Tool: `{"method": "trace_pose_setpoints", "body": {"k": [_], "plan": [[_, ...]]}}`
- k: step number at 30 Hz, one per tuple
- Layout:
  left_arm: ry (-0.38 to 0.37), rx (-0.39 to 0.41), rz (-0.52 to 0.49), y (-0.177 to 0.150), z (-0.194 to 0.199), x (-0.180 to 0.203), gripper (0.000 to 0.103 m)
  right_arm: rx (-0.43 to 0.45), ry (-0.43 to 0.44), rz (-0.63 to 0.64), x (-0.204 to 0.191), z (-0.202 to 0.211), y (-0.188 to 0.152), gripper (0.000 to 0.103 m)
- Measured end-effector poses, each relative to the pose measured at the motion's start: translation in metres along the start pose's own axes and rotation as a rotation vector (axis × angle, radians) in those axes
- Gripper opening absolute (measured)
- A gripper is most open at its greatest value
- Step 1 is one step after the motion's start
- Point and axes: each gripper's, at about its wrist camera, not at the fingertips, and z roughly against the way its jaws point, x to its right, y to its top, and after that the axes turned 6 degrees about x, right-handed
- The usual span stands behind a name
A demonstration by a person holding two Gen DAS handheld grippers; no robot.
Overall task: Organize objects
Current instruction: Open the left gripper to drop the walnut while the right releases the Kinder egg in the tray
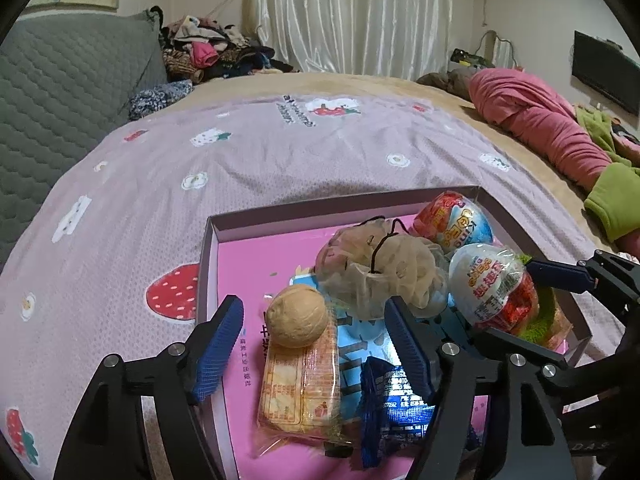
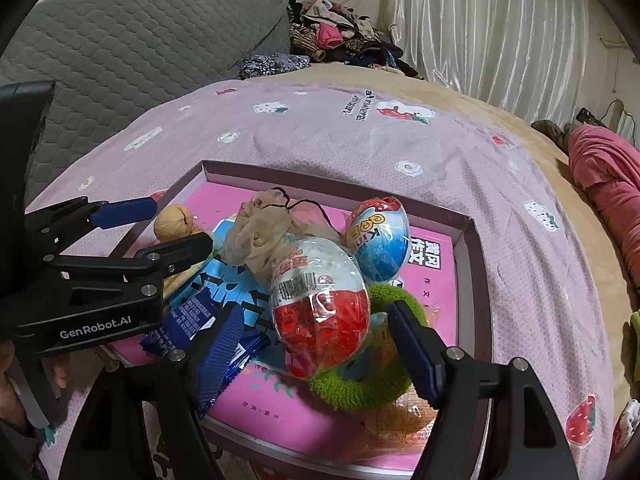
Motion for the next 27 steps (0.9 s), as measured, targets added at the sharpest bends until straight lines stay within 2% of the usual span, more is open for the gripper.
{"method": "trace_pose_setpoints", "body": {"k": [10, 13, 23, 27], "plan": [[0.048, 0.042, -0.009, 0.008, 0.015, -0.002, 0.078, 0.035, -0.006, -0.005, -0.002, 0.011, 0.004, 0.075], [0.083, 0.056, -0.018, 0.011, 0.022, -0.001, 0.081, 0.048, -0.004, -0.014, -0.001, 0.016, 0.007, 0.083], [0.097, 0.067, 0.027, 0.018, 0.040, -0.010, 0.085, 0.087, -0.047, -0.050, 0.006, 0.033, 0.010, 0.093], [0.099, 0.078, 0.041, 0.019, 0.048, -0.013, 0.086, 0.130, -0.067, -0.071, 0.008, 0.048, 0.012, 0.101]]}}
